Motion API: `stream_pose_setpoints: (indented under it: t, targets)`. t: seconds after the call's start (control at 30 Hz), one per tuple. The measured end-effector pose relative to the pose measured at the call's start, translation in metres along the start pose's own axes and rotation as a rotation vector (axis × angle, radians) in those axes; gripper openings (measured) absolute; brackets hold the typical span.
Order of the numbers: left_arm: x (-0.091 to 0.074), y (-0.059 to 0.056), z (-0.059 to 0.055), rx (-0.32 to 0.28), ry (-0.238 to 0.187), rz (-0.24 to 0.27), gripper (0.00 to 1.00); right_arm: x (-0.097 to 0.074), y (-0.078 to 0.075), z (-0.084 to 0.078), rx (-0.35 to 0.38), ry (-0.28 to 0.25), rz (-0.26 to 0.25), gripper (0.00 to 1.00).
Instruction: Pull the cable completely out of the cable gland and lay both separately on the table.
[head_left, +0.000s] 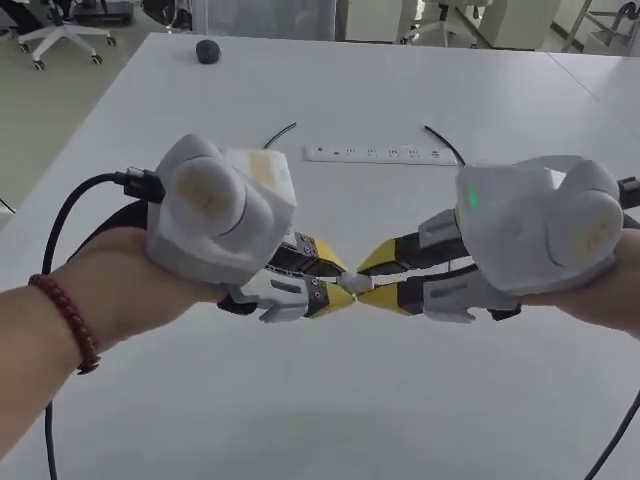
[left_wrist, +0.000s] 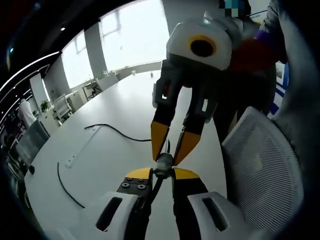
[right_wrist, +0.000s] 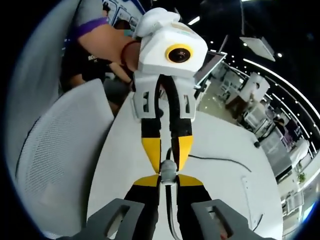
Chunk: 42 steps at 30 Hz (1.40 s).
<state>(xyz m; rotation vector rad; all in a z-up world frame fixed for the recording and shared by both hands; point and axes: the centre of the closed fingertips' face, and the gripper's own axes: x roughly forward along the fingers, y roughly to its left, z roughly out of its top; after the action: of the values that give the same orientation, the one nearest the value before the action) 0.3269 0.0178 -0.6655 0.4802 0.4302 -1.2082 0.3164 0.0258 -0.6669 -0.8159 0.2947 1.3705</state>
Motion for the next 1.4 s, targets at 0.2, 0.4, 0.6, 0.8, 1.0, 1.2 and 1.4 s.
stream_pose_setpoints:
  t: [0.2,0.4,0.6,0.8,1.0,1.2,1.4]
  targets:
    - [-0.0004,-0.0014,0.0018,-0.047,-0.014,-0.011,0.15,-0.0023,-0.0007,0.0001,-0.05,-0.01,-0.012,0.07]
    - [-0.0008,-0.0029,0.0014,-0.082,-0.021,-0.022,0.15,-0.003,0.0003,0.0002,-0.066,-0.019,-0.005,0.07]
    - [-0.0009,-0.0037,0.0005,-0.099,-0.023,-0.025,0.15,-0.0027,0.0016,0.0005,-0.085,-0.021,0.004,0.07]
    - [-0.0019,-0.0032,0.0009,-0.164,-0.039,-0.037,0.15,-0.0039,0.0016,0.0018,-0.088,-0.035,0.011,0.06]
    - [-0.0033,-0.0028,0.0021,-0.292,-0.061,-0.064,0.15,-0.005,0.0016,0.003,-0.091,-0.044,0.018,0.07]
    - [-0.0047,-0.0016,0.0038,-0.384,-0.078,-0.091,0.15,-0.0065,0.0013,0.0058,-0.089,-0.055,0.019,0.07]
    - [-0.0025,-0.0047,0.0027,-0.37,-0.068,-0.092,0.15,-0.0054,0.0031,0.0049,-0.056,-0.053,0.035,0.07]
